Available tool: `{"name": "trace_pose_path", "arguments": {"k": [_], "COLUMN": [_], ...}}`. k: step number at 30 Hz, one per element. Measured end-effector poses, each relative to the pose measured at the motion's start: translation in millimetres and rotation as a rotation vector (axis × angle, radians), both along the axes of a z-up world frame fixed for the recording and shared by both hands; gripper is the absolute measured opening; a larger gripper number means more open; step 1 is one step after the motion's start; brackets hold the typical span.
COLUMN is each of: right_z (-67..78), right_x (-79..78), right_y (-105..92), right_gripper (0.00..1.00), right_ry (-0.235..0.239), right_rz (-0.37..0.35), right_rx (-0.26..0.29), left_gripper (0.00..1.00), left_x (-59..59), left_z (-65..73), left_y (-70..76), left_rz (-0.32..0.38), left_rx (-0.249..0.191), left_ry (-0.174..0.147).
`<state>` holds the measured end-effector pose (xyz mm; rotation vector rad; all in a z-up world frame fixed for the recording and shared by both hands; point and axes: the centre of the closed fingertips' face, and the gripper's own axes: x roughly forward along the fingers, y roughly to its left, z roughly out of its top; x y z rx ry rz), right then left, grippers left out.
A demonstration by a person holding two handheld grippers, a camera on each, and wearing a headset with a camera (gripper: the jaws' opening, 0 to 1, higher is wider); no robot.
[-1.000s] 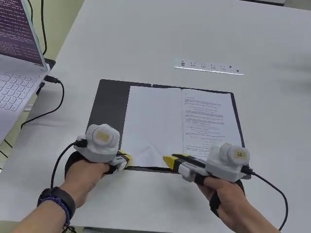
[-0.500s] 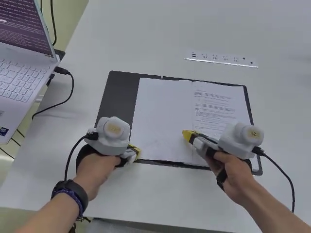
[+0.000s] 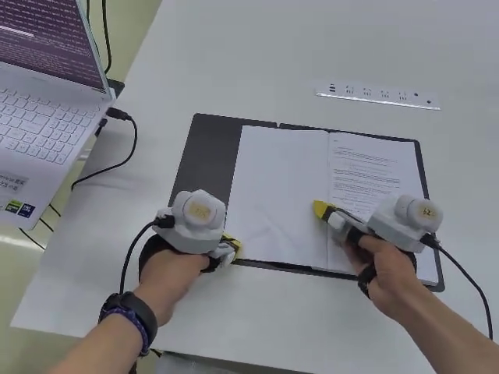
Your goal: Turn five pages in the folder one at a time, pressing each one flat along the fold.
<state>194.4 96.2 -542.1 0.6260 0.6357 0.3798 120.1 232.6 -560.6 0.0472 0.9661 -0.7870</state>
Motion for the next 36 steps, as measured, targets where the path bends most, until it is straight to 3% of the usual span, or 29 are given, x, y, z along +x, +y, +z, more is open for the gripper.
{"name": "trace_pose_path", "arguments": {"k": [12, 21, 32, 36], "right_z": [0.6, 4.7, -0.6, 4.5], "right_x": [32.6, 50.5, 79.5, 84.7], "right_y": [-3.5, -9.0, -24.7, -22.9], "right_gripper": [0.00, 0.00, 0.00, 0.00], "right_ry": [-0.037, -0.069, -0.075, -0.082], "right_rz": [-0.044, -0.060, -0.142, -0.156], "right_rx": [-0.004, 0.043, 0.076, 0.082], "left_gripper": [0.00, 0.00, 0.00, 0.00], "left_x": [0.2, -0.2, -0.2, 0.8], "left_z": [-0.6, 0.8, 0.4, -0.4], "left_y": [-1.0, -1.4, -1.5, -1.6], "left_rz": [-0.008, -0.006, -0.016, -0.012], "left_rx": [0.004, 0.001, -0.005, -0.004], "left_ry": [0.005, 0.007, -0.004, -0.001]}}
